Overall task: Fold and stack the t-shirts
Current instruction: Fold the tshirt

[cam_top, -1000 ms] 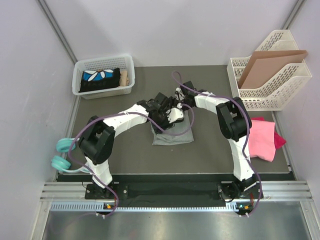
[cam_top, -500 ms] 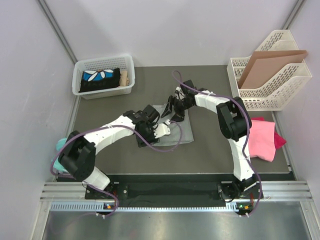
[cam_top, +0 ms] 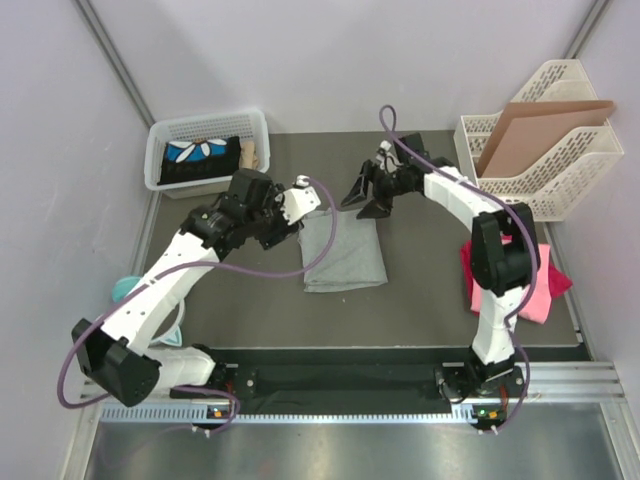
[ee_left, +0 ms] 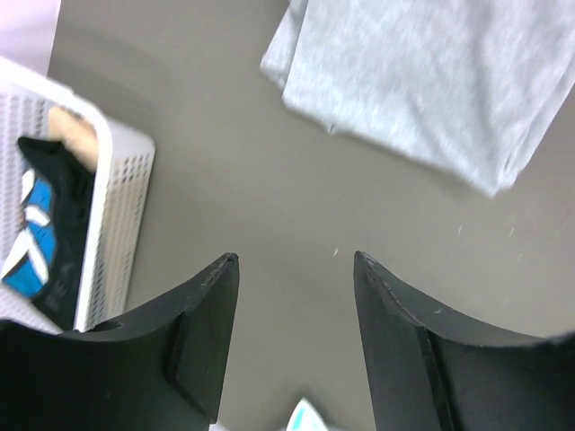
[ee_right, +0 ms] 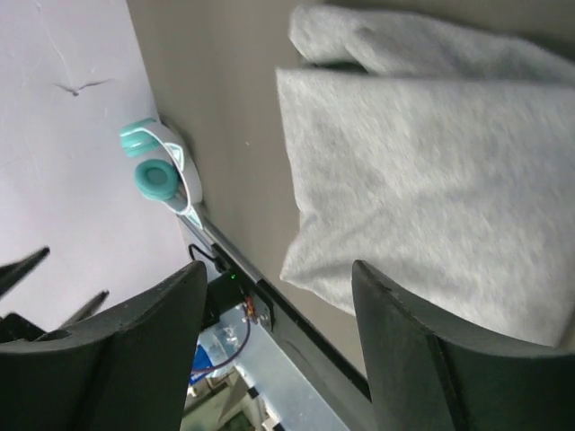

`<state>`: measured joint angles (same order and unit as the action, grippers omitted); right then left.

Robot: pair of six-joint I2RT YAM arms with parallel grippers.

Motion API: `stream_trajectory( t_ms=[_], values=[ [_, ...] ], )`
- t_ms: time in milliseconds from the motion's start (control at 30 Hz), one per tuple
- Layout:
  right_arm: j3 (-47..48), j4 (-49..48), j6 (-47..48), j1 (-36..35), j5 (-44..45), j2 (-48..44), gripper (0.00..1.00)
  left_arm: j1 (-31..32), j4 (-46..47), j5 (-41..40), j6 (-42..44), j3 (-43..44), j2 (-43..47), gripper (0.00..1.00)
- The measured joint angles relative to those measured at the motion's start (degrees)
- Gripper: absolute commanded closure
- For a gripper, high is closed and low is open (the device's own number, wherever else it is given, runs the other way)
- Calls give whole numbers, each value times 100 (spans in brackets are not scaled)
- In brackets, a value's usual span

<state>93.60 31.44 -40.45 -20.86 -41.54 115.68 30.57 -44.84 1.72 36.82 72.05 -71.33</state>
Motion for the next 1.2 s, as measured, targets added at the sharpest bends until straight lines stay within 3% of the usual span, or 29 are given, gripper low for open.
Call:
stream_trajectory(
  t_ms=[267,433,567,767,1200],
  values=[
    [-2256,-411,35,-57,271,-706,37,22,1198,114,-428,-13,-1060,43],
    [-3464,-431,-76,-129,573,-1414,40,0,1703,151,-695,682,-2472,45],
    [-3661,-590,-195,-144,752,-1902,41,-24,1910,267,-949,1469,-3488,46],
    [-3700,-817,-295,-234,922,-1908,43,-83,1961,348,-1126,2068,-4389,46],
    [-4065,-807,-376,-564,1469,-1759,46,-275,1954,411,-1169,2118,-4957,46]
  ],
)
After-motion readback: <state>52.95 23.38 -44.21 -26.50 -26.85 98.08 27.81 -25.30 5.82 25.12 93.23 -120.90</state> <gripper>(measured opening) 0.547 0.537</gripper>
